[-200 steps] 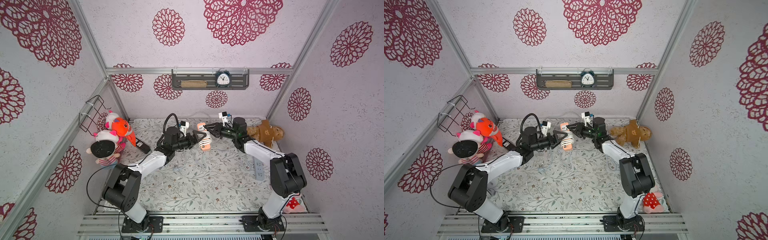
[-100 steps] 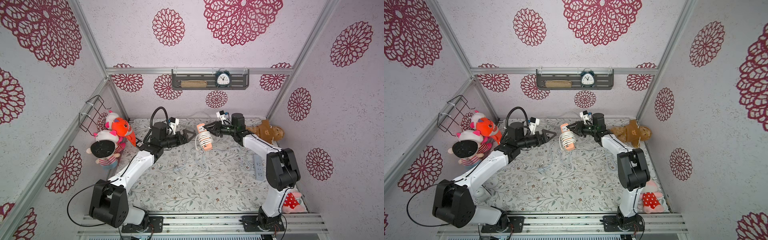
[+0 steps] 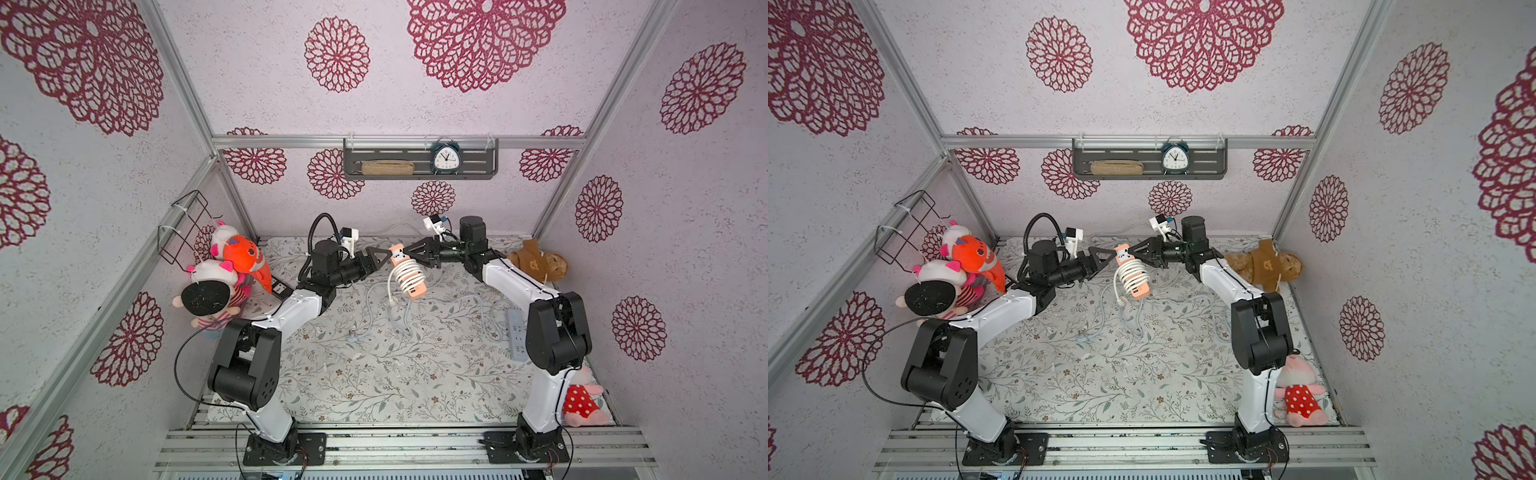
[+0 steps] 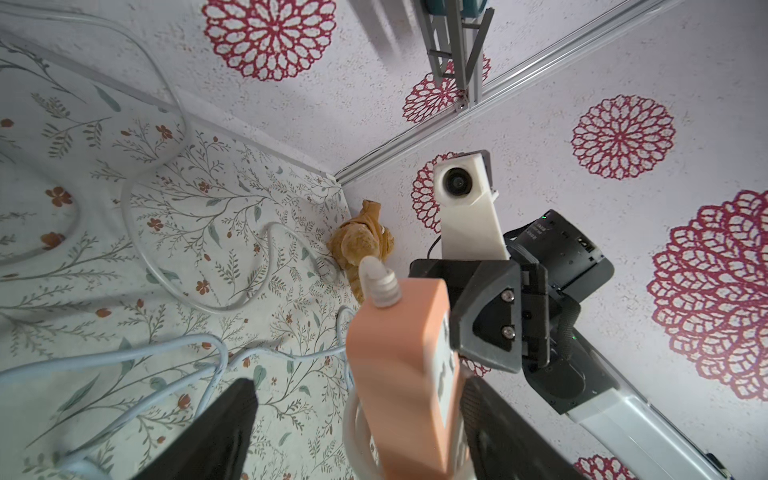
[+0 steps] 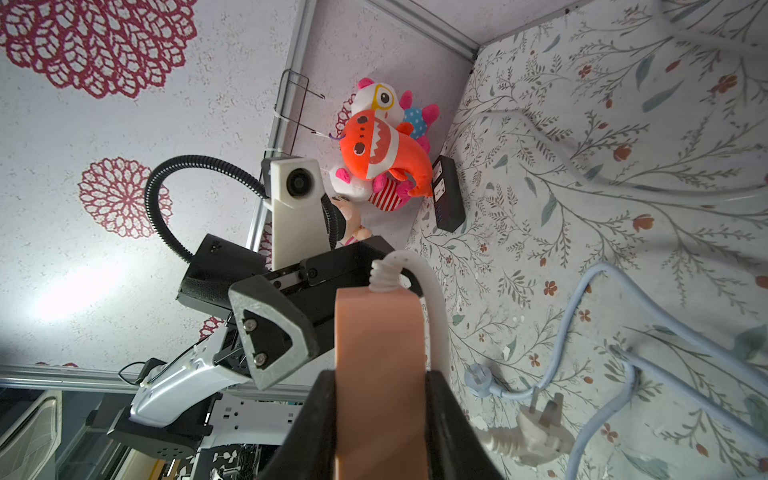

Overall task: Unwrap the cord wrapped around the power strip
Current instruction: Adjust the power strip.

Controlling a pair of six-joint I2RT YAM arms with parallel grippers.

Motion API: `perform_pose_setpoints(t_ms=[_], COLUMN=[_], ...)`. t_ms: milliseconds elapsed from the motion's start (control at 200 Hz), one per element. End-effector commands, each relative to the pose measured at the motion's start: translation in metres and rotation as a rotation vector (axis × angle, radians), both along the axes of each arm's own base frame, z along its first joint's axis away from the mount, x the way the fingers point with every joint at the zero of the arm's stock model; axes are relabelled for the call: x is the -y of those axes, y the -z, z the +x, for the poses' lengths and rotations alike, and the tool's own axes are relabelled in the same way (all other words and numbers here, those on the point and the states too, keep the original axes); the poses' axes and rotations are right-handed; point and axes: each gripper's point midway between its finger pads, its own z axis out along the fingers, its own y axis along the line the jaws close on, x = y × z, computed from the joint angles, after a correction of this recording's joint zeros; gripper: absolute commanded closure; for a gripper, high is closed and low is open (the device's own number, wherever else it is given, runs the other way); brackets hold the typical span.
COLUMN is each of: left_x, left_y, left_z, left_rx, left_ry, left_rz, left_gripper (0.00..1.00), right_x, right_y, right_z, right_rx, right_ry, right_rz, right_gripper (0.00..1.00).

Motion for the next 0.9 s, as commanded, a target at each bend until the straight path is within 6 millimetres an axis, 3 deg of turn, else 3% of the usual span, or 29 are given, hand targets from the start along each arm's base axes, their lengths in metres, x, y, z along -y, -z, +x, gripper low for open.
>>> perform_pose_setpoints(t_ms=[0, 200, 310, 500, 700, 896], left_x=[0.005, 0.015, 0.012, 0.02, 0.022, 0.022], left_y=[-0.024, -0.016, -0.008, -0.013, -0.017, -0.019], left_z=[0.003, 0.006, 0.007, 0.005, 0.003, 0.0], left_rx=[0.08, 0.05, 0.035, 0.036, 0.041, 0.043], left_ry=[0.004, 0.029, 0.009, 0.05, 0.066, 0.071], left_rz=[-0.063, -0.099, -0.079, -0.137, -0.18, -0.204], left_gripper=[0.19, 0.36, 0.39, 0.42, 0.54, 0.73], right_x=[-0.008, -0.018, -0.02, -0.026, -0.03, -0.034], right_y=[-0.03, -0.03, -0.033, -0.032, -0.03, -0.028], right_z=[-0.013, -0.014, -0.013, -0.011, -0.007, -0.004], right_rx=[0.075, 0.081, 0.088, 0.089, 0.079, 0.07], right_ry=[-0.083, -0.106, -0.109, -0.113, -0.111, -0.11], right_rz=[0.044, 0.043, 0.047, 0.048, 0.05, 0.052], right_gripper=[0.89, 0.89, 0.89, 0.89, 0.89, 0.89])
